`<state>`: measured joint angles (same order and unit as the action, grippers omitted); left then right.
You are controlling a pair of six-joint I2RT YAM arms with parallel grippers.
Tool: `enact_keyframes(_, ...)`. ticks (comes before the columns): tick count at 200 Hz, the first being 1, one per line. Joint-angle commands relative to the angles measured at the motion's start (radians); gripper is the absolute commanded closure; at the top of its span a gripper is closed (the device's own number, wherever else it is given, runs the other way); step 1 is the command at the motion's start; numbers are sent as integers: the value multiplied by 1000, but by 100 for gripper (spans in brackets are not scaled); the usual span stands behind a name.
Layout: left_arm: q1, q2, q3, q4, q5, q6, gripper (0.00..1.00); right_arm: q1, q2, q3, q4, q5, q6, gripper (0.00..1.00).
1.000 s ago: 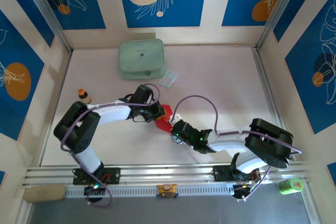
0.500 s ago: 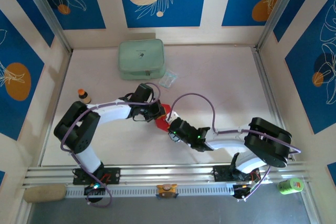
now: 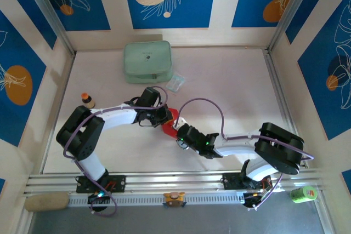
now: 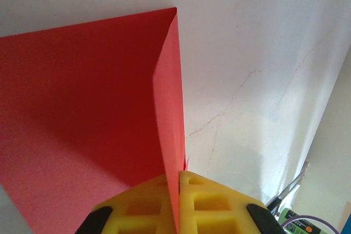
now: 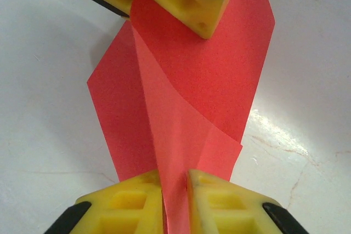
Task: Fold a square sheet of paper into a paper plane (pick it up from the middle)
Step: Fourth fold the wing at the center of the table.
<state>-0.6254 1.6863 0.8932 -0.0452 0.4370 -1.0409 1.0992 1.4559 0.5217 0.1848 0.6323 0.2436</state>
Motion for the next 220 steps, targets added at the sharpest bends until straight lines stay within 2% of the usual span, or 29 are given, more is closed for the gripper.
enact_keyframes(1, 7, 15, 26, -21, 14, 13, 96, 3, -25, -8, -7, 12, -2, 83)
enact_keyframes(47, 7, 12, 25, -21, 11, 13, 96, -2, -23, -14, -11, 1, 14, 90)
enact_keyframes(84, 7, -14, 19, -25, -2, 18, 86, -28, -24, -21, -3, -67, 80, 93)
enact_keyframes(115, 8, -56, 19, -49, -38, 38, 59, -65, -29, -24, 10, -162, 148, 94)
enact_keyframes(141, 9, -110, 9, -75, -89, 54, 51, -116, -32, -31, 28, -279, 221, 95)
enact_keyframes(186, 9, -170, -20, -87, -134, 61, 49, -170, -15, -45, 54, -378, 304, 95)
enact_keyframes(220, 9, -176, -38, -61, -123, 59, 55, -232, -10, -57, 98, -517, 374, 95)
